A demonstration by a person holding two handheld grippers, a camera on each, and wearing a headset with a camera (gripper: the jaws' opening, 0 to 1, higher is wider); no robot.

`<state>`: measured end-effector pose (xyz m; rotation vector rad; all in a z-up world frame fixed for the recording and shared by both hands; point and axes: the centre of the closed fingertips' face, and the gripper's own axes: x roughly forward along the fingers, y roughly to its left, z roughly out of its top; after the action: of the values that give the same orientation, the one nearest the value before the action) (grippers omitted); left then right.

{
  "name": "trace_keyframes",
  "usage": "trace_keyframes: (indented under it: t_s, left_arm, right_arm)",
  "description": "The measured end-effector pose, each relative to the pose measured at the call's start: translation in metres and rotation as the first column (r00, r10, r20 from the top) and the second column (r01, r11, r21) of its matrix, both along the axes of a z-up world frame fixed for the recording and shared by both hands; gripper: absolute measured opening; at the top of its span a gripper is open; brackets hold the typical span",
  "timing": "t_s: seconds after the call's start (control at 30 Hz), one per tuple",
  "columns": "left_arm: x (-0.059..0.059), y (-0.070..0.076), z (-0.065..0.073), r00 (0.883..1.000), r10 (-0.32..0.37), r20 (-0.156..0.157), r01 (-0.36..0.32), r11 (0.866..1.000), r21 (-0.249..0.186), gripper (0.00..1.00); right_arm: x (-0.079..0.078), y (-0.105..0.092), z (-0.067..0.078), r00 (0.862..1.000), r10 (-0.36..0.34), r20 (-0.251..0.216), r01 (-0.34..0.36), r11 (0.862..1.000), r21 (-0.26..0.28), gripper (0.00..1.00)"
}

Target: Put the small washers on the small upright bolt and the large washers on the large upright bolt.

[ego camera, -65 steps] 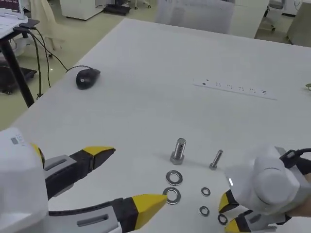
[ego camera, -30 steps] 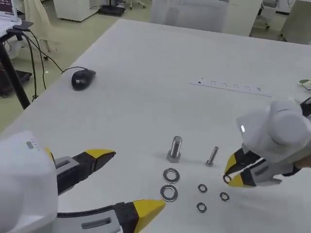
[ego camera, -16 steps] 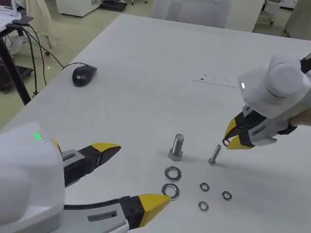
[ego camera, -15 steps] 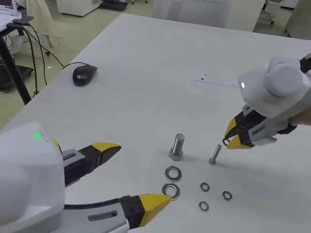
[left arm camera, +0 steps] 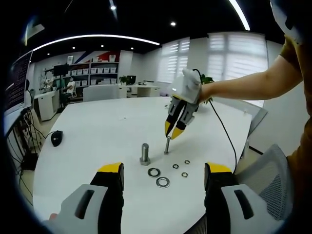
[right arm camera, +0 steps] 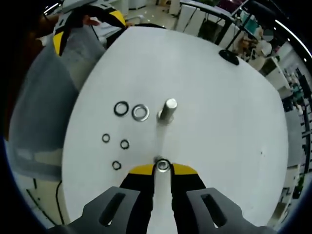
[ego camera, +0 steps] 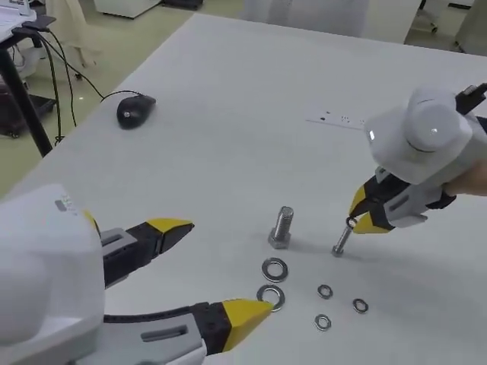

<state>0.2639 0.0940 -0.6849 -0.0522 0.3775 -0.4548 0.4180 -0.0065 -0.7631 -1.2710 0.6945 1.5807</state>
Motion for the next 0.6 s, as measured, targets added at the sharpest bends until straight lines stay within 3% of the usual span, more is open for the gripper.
trace_keyframes:
  t_s: [0.33, 0.6]
  left_arm:
    - [0.001, -0.001, 0.0, 1.0, 0.004, 0.001, -0.004, 1.0, -0.004, 0.66]
    - [0.0, -0.003, -0.001, 1.0, 0.002, -0.004, -0.002, 1.0, -0.002, 0.66]
  right_arm:
    - [-0.002, -0.003, -0.011, 1.0, 0.009, -0.003, -0.009, 1.0, -0.022, 0.12]
    - [-0.003, -0.006, -0.028, 1.0, 0.009, -0.018, -0.01, 0.999, -0.038, 0.13]
